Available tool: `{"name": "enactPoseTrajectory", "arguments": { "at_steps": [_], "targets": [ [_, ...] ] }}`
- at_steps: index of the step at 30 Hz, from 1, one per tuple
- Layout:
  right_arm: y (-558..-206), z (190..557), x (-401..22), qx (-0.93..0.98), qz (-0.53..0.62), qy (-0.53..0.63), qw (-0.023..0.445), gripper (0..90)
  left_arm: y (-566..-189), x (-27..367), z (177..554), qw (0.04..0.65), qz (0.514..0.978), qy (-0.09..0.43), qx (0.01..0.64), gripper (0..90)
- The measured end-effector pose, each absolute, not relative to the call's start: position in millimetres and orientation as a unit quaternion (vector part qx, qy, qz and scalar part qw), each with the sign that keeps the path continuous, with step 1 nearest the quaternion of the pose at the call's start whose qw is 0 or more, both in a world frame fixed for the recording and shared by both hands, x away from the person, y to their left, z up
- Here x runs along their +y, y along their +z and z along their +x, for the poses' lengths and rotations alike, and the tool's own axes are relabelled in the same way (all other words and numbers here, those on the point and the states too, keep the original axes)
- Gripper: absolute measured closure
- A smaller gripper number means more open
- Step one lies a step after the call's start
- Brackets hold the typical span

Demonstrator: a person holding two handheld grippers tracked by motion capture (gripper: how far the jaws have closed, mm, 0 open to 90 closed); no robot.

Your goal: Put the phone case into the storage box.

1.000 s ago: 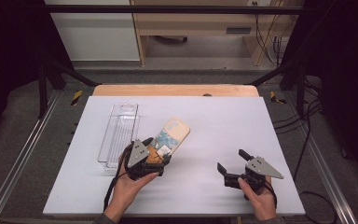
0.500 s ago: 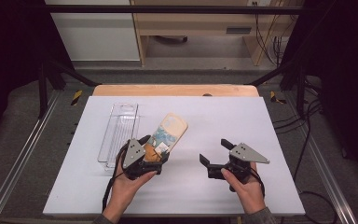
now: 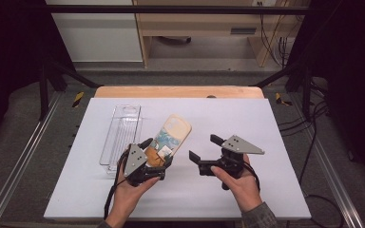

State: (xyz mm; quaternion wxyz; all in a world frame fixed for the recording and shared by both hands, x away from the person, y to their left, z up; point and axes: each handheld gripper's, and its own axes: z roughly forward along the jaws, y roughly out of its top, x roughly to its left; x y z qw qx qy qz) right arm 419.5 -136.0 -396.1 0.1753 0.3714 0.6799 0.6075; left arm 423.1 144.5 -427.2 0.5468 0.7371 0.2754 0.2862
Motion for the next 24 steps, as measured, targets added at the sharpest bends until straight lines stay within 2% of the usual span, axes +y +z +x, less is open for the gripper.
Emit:
{"name": "enactPoseTrajectory", "arguments": {
  "at_steps": [8,24],
  "targets": [
    [-395.4,427.1,-117.6,0.679,0.375,0.614,0.149,6.6,-429.1,140.9,419.9,0.546,0.739,0.289,0.269,11.3],
    [-395.5,442.6,-109.9,0.657,0.389,0.638,0.097,22.8,-427.8,133.0,412.2,0.555,0.738,0.293,0.248,11.2]
  ]
}}
